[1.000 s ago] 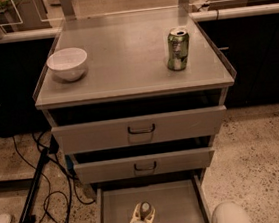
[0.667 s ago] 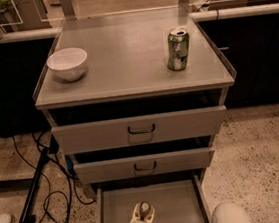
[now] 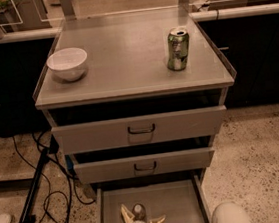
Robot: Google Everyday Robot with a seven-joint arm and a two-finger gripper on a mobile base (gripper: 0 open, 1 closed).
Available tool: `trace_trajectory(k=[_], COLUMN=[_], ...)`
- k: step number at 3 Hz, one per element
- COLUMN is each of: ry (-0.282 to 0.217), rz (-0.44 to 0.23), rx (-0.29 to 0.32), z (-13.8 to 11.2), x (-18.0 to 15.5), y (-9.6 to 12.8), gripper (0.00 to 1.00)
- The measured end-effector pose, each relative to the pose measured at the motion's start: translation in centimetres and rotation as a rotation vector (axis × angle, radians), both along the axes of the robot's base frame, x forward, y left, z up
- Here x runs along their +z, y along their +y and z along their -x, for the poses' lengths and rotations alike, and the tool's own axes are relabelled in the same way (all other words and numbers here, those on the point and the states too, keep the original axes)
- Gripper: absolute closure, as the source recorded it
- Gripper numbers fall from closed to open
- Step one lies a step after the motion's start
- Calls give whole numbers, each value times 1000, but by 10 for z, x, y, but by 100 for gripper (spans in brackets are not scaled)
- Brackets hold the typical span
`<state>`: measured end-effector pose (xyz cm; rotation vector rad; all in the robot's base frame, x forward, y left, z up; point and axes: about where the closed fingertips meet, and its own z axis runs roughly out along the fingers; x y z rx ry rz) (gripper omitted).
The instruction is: Place water bottle into bottom drawer
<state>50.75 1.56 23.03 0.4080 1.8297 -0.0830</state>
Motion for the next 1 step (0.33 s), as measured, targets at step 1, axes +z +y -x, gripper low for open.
trace_trajectory(k=[1], ry=[0], rz=[0], rx=[0], z=[0], x=[0], y=[0], gripper=[0])
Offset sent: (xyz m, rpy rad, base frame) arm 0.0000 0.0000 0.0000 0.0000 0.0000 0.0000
